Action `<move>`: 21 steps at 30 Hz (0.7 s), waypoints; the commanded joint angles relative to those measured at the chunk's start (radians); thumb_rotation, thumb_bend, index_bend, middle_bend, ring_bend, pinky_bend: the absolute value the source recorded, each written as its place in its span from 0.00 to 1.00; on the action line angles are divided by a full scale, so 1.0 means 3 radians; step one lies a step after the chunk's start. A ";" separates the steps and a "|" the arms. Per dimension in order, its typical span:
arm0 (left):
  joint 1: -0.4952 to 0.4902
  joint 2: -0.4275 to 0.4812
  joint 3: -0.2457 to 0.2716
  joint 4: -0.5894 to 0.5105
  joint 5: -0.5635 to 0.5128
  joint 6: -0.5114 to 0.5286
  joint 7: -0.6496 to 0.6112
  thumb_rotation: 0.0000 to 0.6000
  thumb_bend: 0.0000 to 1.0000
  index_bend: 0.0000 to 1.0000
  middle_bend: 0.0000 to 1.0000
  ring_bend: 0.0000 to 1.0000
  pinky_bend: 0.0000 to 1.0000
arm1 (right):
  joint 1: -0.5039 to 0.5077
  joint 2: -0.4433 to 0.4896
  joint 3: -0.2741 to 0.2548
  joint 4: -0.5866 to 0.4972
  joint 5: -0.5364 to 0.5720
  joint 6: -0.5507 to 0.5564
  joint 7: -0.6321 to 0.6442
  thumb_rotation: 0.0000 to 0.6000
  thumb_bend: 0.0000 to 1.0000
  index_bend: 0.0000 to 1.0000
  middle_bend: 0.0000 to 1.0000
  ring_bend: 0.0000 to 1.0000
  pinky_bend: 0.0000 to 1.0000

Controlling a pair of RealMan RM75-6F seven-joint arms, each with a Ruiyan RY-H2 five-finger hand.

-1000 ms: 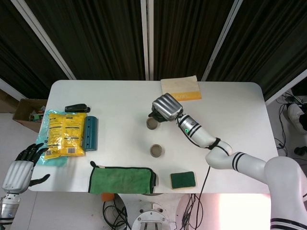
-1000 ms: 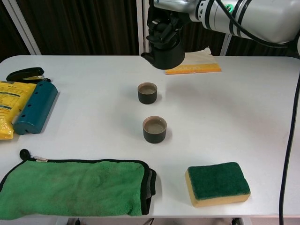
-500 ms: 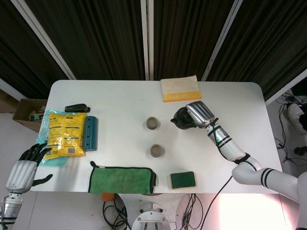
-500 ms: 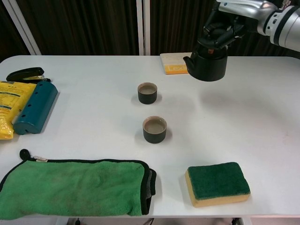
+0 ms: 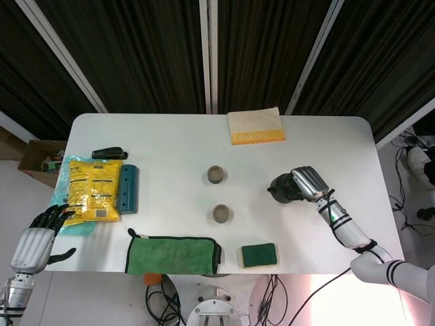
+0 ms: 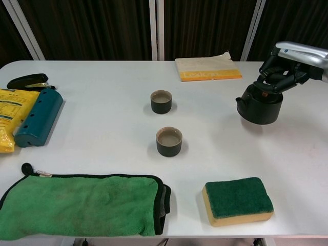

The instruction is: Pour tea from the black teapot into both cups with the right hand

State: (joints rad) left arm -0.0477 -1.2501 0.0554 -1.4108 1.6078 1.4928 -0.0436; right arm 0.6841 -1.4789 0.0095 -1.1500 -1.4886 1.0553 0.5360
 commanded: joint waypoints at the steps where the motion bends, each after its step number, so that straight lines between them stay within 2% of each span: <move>1: -0.0003 0.0017 -0.0005 -0.0028 -0.0002 0.0006 0.0023 1.00 0.07 0.21 0.11 0.09 0.22 | -0.0080 -0.0134 -0.0051 0.0188 -0.0086 0.0081 0.0136 1.00 0.48 1.00 1.00 1.00 0.77; 6: -0.0002 0.0030 -0.0003 -0.0076 -0.0009 0.0002 0.0073 1.00 0.07 0.21 0.11 0.09 0.22 | -0.0107 -0.0233 -0.0073 0.0370 -0.0187 0.0137 0.0220 1.00 0.48 1.00 1.00 1.00 0.77; 21: -0.0008 0.0013 0.0002 -0.0037 -0.0021 -0.0018 0.0036 1.00 0.07 0.21 0.11 0.09 0.22 | -0.0136 -0.0339 -0.0074 0.0494 -0.0282 0.0150 0.0133 1.00 0.48 1.00 1.00 1.00 0.77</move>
State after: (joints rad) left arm -0.0504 -1.2457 0.0554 -1.4229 1.6018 1.4878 -0.0318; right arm 0.6447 -1.5772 -0.0114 -1.0060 -1.5708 1.0989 0.5814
